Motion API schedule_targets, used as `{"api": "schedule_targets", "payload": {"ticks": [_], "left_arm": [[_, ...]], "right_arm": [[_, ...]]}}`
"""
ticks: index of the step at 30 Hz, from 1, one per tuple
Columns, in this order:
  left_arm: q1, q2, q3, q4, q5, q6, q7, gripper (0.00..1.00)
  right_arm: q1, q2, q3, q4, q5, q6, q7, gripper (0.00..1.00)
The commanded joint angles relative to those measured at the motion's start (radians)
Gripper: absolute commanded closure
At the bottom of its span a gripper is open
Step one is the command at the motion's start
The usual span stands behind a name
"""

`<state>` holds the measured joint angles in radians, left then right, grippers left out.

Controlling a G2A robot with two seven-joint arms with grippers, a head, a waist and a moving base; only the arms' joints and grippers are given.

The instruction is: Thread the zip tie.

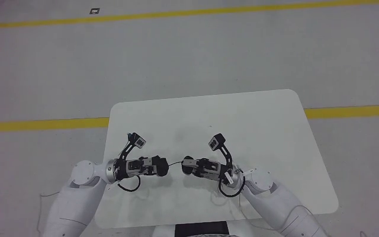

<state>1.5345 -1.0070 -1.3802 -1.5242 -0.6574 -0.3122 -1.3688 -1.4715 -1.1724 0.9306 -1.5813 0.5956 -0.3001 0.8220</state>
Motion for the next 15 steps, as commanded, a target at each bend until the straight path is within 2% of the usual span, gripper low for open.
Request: {"api": "schedule_targets", "payload": {"ticks": [1,9,11,13,15], "left_arm": [[0.0,0.0,0.0,0.0,0.0,0.0,0.0,0.0],[0.0,0.0,0.0,0.0,0.0,0.0,0.0,0.0],[-0.005,0.001,0.011,-0.016,0.04,-0.008,-0.003,0.0],[-0.015,0.007,0.019,-0.017,0.122,-0.012,-0.017,0.0],[-0.018,0.009,0.034,-0.027,0.13,-0.019,-0.021,0.0]], "right_arm": [[0.0,0.0,0.0,0.0,0.0,0.0,0.0,1.0],[-0.005,-0.001,0.001,-0.008,-0.004,0.002,-0.021,1.0],[-0.008,0.0,0.003,-0.014,-0.005,-0.005,-0.02,1.0],[-0.009,0.0,0.006,-0.017,0.003,-0.017,-0.002,1.0],[-0.009,0.0,0.006,-0.019,0.014,-0.026,0.016,1.0]]}}
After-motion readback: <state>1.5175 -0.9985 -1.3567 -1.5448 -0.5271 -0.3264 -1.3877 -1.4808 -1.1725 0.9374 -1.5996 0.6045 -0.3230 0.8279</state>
